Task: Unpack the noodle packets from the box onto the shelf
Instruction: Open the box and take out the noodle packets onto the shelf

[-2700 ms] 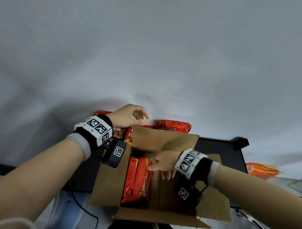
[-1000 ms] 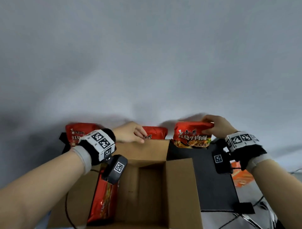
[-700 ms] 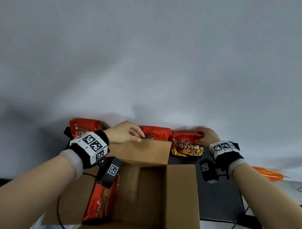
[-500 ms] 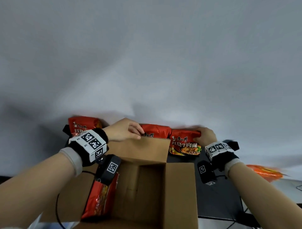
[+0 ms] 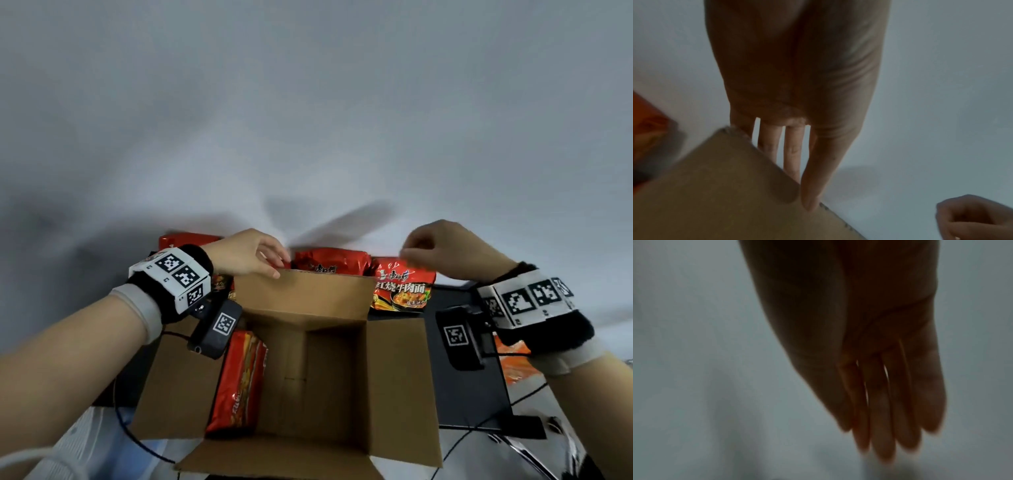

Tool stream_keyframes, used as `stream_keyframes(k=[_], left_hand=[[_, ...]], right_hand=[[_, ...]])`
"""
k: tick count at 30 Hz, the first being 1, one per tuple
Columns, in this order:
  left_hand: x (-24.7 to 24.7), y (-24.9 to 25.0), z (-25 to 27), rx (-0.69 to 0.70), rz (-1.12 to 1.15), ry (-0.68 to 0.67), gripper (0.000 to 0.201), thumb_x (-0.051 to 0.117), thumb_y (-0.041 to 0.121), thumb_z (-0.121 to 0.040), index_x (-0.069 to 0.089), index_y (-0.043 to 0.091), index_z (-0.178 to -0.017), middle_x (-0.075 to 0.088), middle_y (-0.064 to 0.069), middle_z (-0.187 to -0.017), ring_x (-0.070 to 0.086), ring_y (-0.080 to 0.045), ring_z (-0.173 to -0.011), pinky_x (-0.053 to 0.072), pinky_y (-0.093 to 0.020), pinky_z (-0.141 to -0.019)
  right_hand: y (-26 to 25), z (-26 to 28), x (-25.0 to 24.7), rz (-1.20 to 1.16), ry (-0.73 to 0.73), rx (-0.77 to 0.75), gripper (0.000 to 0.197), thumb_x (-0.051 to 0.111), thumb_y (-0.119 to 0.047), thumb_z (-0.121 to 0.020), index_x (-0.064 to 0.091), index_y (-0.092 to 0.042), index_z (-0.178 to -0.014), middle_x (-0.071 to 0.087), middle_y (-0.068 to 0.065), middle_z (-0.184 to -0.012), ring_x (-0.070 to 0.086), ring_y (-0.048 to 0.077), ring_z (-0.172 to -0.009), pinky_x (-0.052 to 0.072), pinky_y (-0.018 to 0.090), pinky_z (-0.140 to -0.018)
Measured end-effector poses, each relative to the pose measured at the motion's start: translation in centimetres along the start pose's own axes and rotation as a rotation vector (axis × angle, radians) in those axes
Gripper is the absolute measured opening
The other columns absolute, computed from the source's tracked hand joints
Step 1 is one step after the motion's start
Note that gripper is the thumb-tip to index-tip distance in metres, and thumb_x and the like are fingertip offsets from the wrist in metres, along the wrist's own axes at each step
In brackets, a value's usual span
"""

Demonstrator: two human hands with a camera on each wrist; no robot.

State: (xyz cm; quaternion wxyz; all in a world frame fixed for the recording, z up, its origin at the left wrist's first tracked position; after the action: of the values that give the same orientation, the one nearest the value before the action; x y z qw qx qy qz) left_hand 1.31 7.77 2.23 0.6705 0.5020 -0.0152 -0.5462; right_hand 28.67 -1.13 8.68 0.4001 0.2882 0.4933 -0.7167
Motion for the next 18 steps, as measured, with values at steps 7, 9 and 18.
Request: stream_keyframes(k=[7, 9, 18], left_hand=[[-1.7, -3.6, 2.2, 0.017, 0.008, 0.021, 0.026, 0.073, 0.011, -0.078, 0.068, 0.022, -0.101, 0.067, -0.003, -0.118, 0.058, -0.014, -0.114, 0.041, -0.034, -0.106], [-1.8, -4.6, 2.6, 0.013, 0.016, 0.025, 0.030, 0.072, 0.010, -0.080, 0.067, 0.015, -0.109, 0.065, -0.004, -0.121, 0.056, -0.014, -0.114, 0.039, -0.034, -0.108], [-0.5, -6.8, 2.7, -0.002, 0.134, 0.050, 0.032, 0.058, 0.015, -0.091, 0.061, 0.005, -0.120, 0.066, -0.010, -0.115, 0.063, -0.019, -0.101, 0.048, -0.029, -0.093]], right_hand=[[-12.6, 0.2, 15.3, 0.068, -0.800, -0.194, 0.029, 0.045, -0.022, -0.096, 0.058, -0.016, -0.121, 0.067, 0.008, -0.090, 0.059, 0.012, -0.067, 0.052, 0.025, -0.066], [-13.4, -1.2, 19.1, -0.004, -0.821, -0.077, 0.034, 0.044, -0.024, -0.097, 0.049, -0.021, -0.130, 0.064, 0.006, -0.086, 0.060, 0.015, -0.067, 0.053, 0.026, -0.065], [-14.4, -3.6, 24.5, 0.164, -0.568, 0.195, 0.053, 0.056, -0.053, -0.082, 0.063, -0.003, -0.098, 0.071, 0.013, -0.095, 0.070, 0.027, -0.087, 0.053, 0.032, -0.062]])
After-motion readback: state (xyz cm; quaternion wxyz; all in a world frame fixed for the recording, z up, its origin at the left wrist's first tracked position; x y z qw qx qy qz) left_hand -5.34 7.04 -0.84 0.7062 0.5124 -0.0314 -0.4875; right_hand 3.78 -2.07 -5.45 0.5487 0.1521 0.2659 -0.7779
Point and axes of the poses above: each hand's wrist, its own z-axis away from the middle knuckle, its own x-axis out of the palm, y = z × x, the point moved 4 cm from there along -z, towards the middle knuckle
